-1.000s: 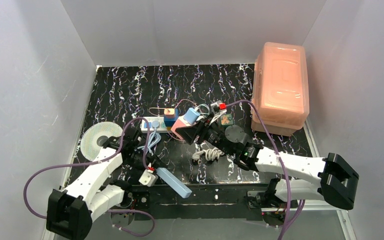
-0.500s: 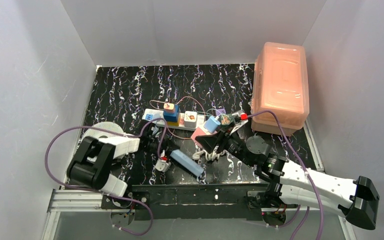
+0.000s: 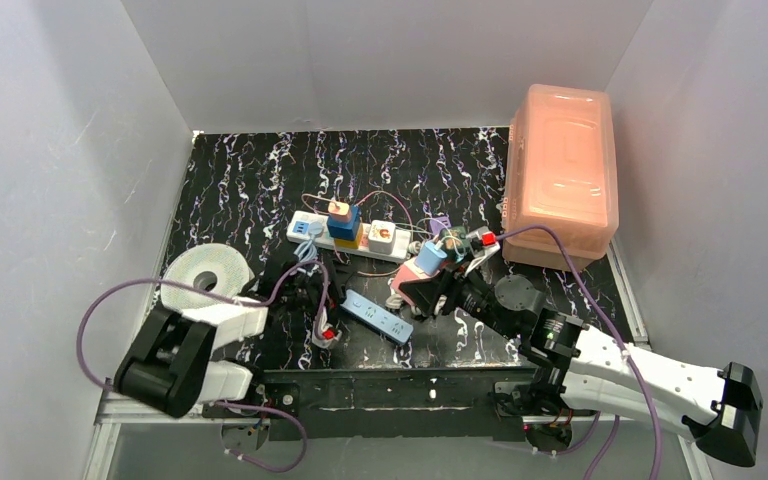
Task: Pull the plug off the socket
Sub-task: Remove the plug from the socket.
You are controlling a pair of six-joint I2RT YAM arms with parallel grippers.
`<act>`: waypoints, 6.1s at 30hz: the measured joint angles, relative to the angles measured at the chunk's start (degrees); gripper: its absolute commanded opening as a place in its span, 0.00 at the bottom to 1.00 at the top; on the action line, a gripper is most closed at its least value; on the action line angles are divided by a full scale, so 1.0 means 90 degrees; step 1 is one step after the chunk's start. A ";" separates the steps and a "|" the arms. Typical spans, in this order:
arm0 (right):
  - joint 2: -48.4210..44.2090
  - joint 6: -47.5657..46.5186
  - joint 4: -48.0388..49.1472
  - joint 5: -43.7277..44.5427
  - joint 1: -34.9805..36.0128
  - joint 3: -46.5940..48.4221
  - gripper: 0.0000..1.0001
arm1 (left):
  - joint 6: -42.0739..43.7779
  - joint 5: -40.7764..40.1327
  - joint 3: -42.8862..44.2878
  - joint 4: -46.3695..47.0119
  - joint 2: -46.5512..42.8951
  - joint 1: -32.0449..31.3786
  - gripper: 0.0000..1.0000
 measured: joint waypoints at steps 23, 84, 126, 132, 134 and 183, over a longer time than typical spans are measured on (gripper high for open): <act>0.0248 -0.1139 -0.2016 -0.1481 0.0053 0.1151 0.01 | -0.3405 -0.0090 0.4085 -0.8988 -0.4282 0.0027 0.98; 0.2477 -0.1996 -0.1360 -0.2210 0.1773 0.2863 0.01 | -1.3141 0.1848 0.5047 -0.6404 -0.2715 -0.1596 0.19; 0.1926 -0.1826 0.2203 -0.1746 0.1698 0.1562 0.79 | -1.3763 0.1367 0.6732 -0.6751 -0.2101 -0.1639 0.00; 0.2096 -0.1705 0.2560 -0.2057 0.1542 0.1569 0.46 | -1.3831 0.1503 0.6732 -0.6700 -0.2149 -0.1642 0.00; 0.2157 -0.1576 0.2715 -0.2283 0.1464 0.1569 0.36 | -1.3826 0.1537 0.6732 -0.6691 -0.2181 -0.1637 0.00; -0.1702 -0.0017 -0.2912 0.0549 0.1163 0.0687 0.01 | -1.2490 0.1457 0.7715 -0.7740 -0.1902 -0.1591 0.00</act>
